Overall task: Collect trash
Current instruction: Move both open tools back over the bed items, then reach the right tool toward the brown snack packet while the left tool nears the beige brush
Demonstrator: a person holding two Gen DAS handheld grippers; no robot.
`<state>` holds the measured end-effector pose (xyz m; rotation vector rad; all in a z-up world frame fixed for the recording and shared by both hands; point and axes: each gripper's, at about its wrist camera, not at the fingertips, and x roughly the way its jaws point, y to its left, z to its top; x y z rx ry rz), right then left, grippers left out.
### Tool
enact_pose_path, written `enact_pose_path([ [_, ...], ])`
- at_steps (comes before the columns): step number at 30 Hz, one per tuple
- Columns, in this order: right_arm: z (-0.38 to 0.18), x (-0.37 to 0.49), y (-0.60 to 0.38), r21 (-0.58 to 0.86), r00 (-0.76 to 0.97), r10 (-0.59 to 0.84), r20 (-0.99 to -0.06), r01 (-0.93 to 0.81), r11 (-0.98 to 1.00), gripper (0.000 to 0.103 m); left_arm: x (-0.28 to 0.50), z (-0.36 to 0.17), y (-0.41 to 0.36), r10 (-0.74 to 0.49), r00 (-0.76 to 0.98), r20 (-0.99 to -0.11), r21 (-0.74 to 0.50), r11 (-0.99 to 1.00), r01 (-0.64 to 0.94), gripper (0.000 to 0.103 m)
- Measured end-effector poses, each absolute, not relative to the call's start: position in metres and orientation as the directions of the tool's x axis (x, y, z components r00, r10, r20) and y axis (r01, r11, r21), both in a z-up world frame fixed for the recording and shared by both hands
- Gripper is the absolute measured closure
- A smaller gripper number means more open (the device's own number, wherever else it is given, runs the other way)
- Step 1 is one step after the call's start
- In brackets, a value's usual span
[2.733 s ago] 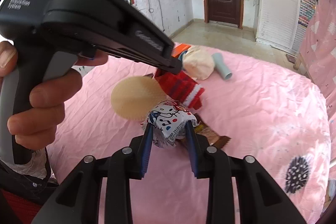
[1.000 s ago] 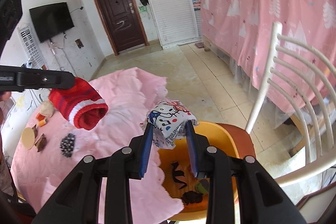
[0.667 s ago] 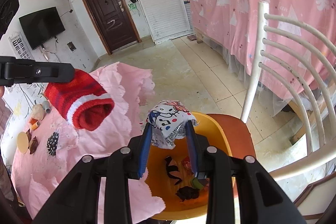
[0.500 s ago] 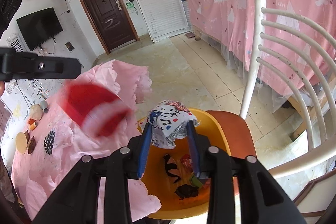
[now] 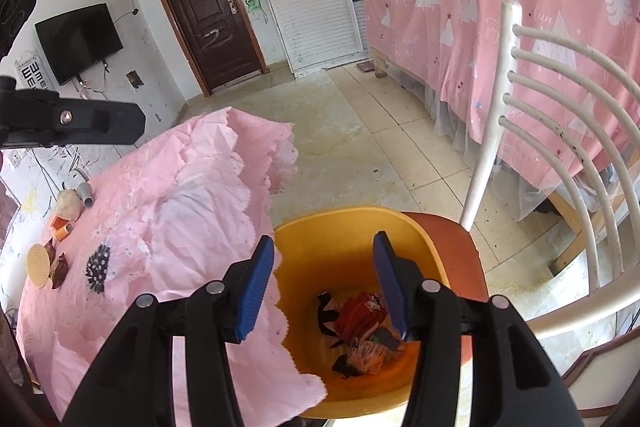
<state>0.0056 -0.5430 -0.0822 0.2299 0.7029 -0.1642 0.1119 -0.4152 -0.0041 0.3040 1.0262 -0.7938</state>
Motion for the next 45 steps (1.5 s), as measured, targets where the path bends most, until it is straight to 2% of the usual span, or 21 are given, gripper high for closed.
enact_pose_path([
  [27, -0.045, 0.059, -0.392, 0.044, 0.763, 0.048, -0.645, -0.025, 0.999, 0.061, 0.162, 0.029, -0.236, -0.362, 0.471, -0.805, -0.078, 0.85, 0.521, 0.063],
  [45, -0.056, 0.086, -0.282, -0.005, 0.708, 0.149, -0.691, -0.21, 0.978, 0.061, 0.204, 0.012, -0.089, -0.263, 0.517, -0.815, -0.113, 0.946, 0.303, 0.063],
])
